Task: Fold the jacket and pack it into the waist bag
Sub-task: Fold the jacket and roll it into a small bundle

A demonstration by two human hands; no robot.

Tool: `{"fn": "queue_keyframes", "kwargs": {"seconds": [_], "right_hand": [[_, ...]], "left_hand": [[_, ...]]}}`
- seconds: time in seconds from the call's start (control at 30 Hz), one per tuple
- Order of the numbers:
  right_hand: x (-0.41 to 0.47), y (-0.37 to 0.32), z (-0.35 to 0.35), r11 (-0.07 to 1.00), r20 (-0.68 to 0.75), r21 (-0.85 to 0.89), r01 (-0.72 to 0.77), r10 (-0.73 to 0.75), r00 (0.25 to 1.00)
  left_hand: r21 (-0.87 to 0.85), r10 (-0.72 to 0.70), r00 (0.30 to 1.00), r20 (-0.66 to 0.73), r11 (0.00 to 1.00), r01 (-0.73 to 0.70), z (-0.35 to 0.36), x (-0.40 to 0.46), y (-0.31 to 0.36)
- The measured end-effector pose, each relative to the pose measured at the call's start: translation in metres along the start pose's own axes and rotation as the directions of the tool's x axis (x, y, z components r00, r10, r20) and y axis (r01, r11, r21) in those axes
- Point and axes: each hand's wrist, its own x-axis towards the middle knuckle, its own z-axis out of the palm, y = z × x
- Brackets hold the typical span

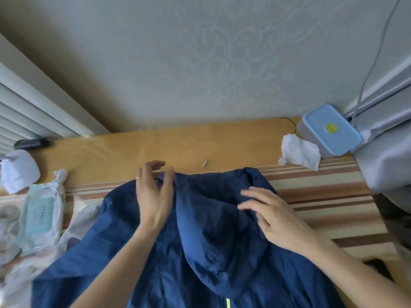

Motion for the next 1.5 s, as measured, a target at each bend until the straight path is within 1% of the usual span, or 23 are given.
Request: {"fn": "queue_keyframes", "kwargs": {"seconds": [0.03, 0.07, 0.1, 0.13, 0.17, 0.2, 0.27, 0.37, 0.43, 0.5, 0.57, 0.67, 0.77, 0.87, 0.93, 0.97, 1.03, 1.1, 1.17, 1.27, 1.33, 1.4, 1.5], "right_hand": [[-0.004, -0.001, 0.010, 0.998, -0.081, 0.032, -0.046, 0.049, 0.996], [-0.006, -0.004, 0.019, 0.996, -0.096, 0.047, -0.080, 0.084, 0.992], [-0.006, -0.004, 0.029, 0.994, -0.076, 0.044, -0.104, 0.107, 0.991], [-0.004, -0.001, 0.039, 0.989, -0.045, 0.032, -0.142, 0.143, 0.989], [0.000, 0.005, 0.047, 0.980, -0.018, 0.017, -0.196, 0.196, 0.980], [0.005, 0.010, 0.050, 0.964, 0.004, 0.010, -0.267, 0.267, 0.964], [0.013, 0.022, 0.050, 0.920, 0.010, 0.027, -0.392, 0.391, 0.920], [0.020, 0.044, 0.048, 0.896, -0.028, -0.095, -0.434, 0.434, 0.901], [0.024, 0.050, 0.036, 0.903, 0.000, -0.049, -0.427, 0.428, 0.904], [0.021, 0.049, 0.023, 0.899, -0.028, 0.124, -0.420, 0.426, 0.904], [0.002, 0.045, 0.014, 0.908, -0.207, 0.197, -0.369, 0.406, 0.890], [-0.056, 0.034, 0.014, 0.899, -0.355, 0.176, -0.401, 0.438, 0.826], [-0.125, 0.028, 0.029, 0.757, -0.249, 0.113, -0.644, 0.649, 0.719], [-0.176, 0.026, 0.052, 0.612, -0.064, -0.103, -0.784, 0.782, 0.620], [-0.191, 0.031, 0.058, 0.585, -0.014, -0.184, -0.790, 0.802, 0.597], [-0.194, 0.035, 0.058, 0.586, -0.020, -0.135, -0.799, 0.804, 0.594], [-0.193, 0.046, 0.047, 0.568, -0.040, 0.142, -0.811, 0.822, 0.569], [-0.187, 0.055, 0.021, 0.463, -0.006, 0.453, -0.762, 0.856, 0.516], [-0.176, 0.064, -0.008, 0.287, 0.046, 0.692, -0.662, 0.898, 0.438], [-0.155, 0.069, -0.051, -0.004, 0.206, 0.883, -0.470, 0.902, 0.380], [-0.144, 0.065, -0.072, -0.183, 0.341, 0.915, -0.361, 0.828, 0.445], [-0.140, 0.063, -0.083, -0.243, 0.370, 0.926, -0.289, 0.735, 0.568], [-0.145, 0.066, -0.093, -0.261, 0.319, 0.946, -0.192, 0.660, 0.680]], "left_hand": [[0.056, 0.194, 0.980, 0.050, 0.979, -0.196, 0.001, -0.016, 0.003], [0.132, 0.391, 0.902, 0.184, 0.899, -0.417, 0.005, -0.029, 0.000], [0.237, 0.523, 0.768, 0.371, 0.746, -0.622, 0.012, -0.037, -0.012], [0.336, 0.526, 0.642, 0.557, 0.565, -0.754, 0.021, -0.040, -0.029], [0.428, 0.420, 0.606, 0.675, 0.446, -0.786, 0.026, -0.042, -0.045], [0.512, 0.275, 0.635, 0.722, 0.406, -0.757, 0.029, -0.043, -0.056], [0.622, 0.052, 0.695, 0.717, 0.402, -0.672, 0.031, -0.045, -0.069], [0.669, 0.005, 0.728, 0.685, 0.391, -0.632, 0.037, -0.047, -0.069], [0.693, -0.011, 0.742, 0.671, 0.367, -0.621, 0.042, -0.045, -0.062], [0.707, 0.064, 0.797, 0.600, 0.423, -0.566, 0.047, -0.049, -0.049], [0.628, 0.244, 0.831, 0.501, 0.559, -0.542, 0.052, -0.070, -0.031], [0.441, 0.487, 0.702, 0.520, 0.551, -0.708, 0.059, -0.125, -0.020], [0.435, 0.402, 0.626, 0.668, 0.472, -0.767, 0.074, -0.158, -0.045], [0.533, 0.219, 0.698, 0.682, 0.505, -0.679, 0.085, -0.174, -0.062], [0.532, 0.210, 0.723, 0.658, 0.551, -0.643, 0.088, -0.187, -0.050], [0.517, 0.242, 0.717, 0.654, 0.549, -0.657, 0.090, -0.196, -0.041], [0.463, 0.319, 0.695, 0.645, 0.560, -0.687, 0.092, -0.217, -0.020], [0.374, 0.359, 0.680, 0.639, 0.627, -0.683, 0.095, -0.238, 0.004], [0.270, 0.289, 0.668, 0.686, 0.752, -0.602, 0.105, -0.259, 0.030], [0.154, 0.014, 0.548, 0.837, 0.954, -0.259, 0.127, -0.290, 0.075], [0.101, -0.152, 0.429, 0.890, 0.985, 0.141, 0.142, -0.302, 0.099], [0.024, -0.198, 0.349, 0.916, 0.895, 0.445, 0.157, -0.308, 0.108], [-0.044, -0.239, 0.398, 0.885, 0.810, 0.584, 0.162, -0.299, 0.114]]}}
